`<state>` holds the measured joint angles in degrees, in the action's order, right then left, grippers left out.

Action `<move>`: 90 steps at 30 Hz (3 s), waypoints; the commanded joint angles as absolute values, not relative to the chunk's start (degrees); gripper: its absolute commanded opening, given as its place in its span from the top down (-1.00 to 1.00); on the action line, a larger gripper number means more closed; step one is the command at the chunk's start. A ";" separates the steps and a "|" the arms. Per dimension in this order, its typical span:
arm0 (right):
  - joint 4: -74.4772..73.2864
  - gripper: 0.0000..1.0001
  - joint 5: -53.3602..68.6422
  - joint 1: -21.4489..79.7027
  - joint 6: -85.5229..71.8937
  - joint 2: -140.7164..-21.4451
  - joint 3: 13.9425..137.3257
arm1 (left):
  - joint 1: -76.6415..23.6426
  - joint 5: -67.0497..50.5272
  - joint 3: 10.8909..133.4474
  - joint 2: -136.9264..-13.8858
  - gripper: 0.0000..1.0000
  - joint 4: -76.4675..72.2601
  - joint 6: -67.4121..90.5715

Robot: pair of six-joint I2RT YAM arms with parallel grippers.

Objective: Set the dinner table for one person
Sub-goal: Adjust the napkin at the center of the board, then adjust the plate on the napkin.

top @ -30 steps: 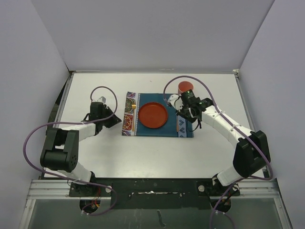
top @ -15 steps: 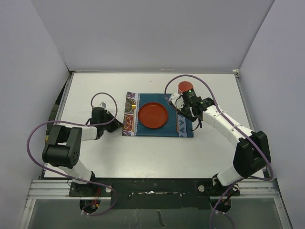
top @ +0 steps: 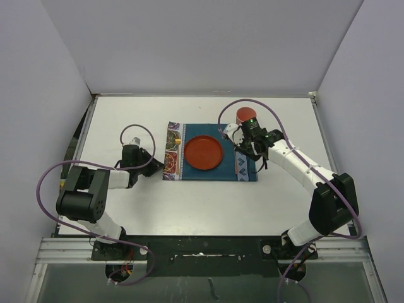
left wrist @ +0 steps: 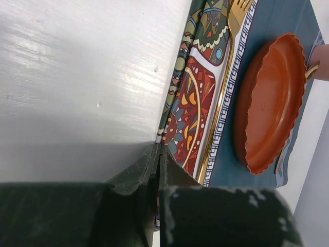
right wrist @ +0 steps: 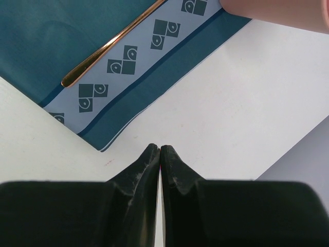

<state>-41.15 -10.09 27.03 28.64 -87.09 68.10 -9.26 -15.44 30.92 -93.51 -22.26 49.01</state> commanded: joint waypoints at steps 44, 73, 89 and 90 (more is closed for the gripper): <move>-38.83 0.11 8.26 26.32 25.95 -125.68 107.91 | -6.94 -6.91 44.74 -44.32 -0.96 27.45 35.03; -34.37 0.22 8.78 28.66 25.45 -123.39 97.96 | -6.79 -8.16 41.34 -42.58 -0.96 25.92 38.07; -34.24 0.62 6.36 28.62 27.93 -120.67 98.17 | -6.76 -9.38 39.66 -42.73 -0.96 23.64 39.48; -34.39 0.62 6.26 28.66 27.95 -120.63 98.37 | -6.77 -9.40 39.66 -42.65 -0.96 23.79 39.47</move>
<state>-34.79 7.16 28.49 27.00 -125.08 97.58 -7.03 -8.64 39.31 -43.44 27.14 39.03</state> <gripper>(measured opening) 0.194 0.979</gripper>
